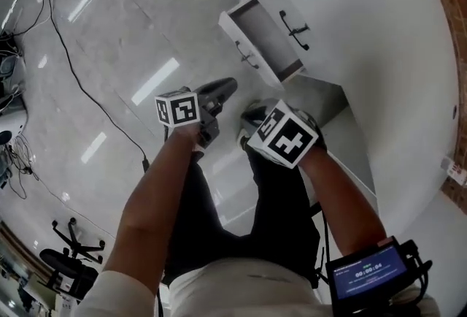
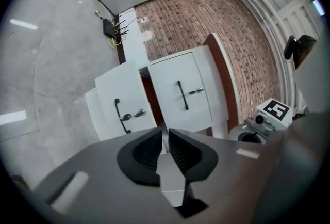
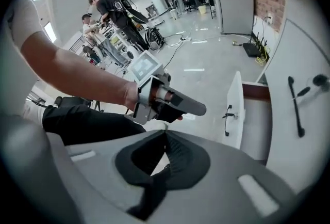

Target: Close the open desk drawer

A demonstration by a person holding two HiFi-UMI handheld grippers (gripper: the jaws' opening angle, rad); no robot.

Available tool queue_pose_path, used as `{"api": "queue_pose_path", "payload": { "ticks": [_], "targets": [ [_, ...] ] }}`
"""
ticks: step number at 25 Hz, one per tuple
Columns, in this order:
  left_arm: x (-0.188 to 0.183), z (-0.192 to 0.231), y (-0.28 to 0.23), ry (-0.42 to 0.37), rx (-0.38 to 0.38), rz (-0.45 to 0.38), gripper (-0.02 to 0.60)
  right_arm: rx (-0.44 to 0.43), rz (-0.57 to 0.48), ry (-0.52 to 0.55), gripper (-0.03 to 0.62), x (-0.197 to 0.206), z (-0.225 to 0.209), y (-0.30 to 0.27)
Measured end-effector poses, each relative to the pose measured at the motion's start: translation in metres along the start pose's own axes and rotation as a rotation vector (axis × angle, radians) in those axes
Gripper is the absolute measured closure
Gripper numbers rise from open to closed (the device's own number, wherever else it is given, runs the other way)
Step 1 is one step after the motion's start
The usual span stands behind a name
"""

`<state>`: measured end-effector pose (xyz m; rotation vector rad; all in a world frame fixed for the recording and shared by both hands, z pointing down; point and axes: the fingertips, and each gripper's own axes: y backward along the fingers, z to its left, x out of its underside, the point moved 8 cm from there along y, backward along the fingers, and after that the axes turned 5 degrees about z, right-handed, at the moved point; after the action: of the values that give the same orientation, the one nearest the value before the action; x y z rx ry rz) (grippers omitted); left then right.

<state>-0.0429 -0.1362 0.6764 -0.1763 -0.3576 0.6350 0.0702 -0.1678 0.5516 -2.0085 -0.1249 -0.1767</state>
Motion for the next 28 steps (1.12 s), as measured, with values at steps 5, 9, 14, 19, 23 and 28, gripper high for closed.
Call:
{"api": "queue_pose_path", "payload": {
  "ticks": [5,9,14,19,23,28],
  "targets": [
    [0.003,0.062,-0.035,0.086,0.009,-0.063,0.531,-0.014,0.015,-0.018,0.591,0.013,-0.033,-0.044],
    [0.006,0.104,-0.060,0.155,0.016,-0.091,0.531,-0.013,0.045,0.004,0.591,0.019,-0.053,-0.071],
    [0.001,0.133,-0.089,0.187,0.062,-0.079,0.511,-0.022,0.032,0.018,0.591,0.016,-0.067,-0.087],
    [-0.006,0.142,-0.109,0.216,0.123,-0.068,0.508,-0.036,0.025,-0.002,0.591,0.019,-0.076,-0.097],
    [-0.008,0.143,-0.118,0.235,0.139,-0.070,0.552,-0.036,0.045,0.004,0.591,0.022,-0.084,-0.099],
    [-0.007,0.153,-0.144,0.259,0.146,-0.095,0.558,-0.053,0.027,-0.013,0.591,0.034,-0.114,-0.104]
  ]
}}
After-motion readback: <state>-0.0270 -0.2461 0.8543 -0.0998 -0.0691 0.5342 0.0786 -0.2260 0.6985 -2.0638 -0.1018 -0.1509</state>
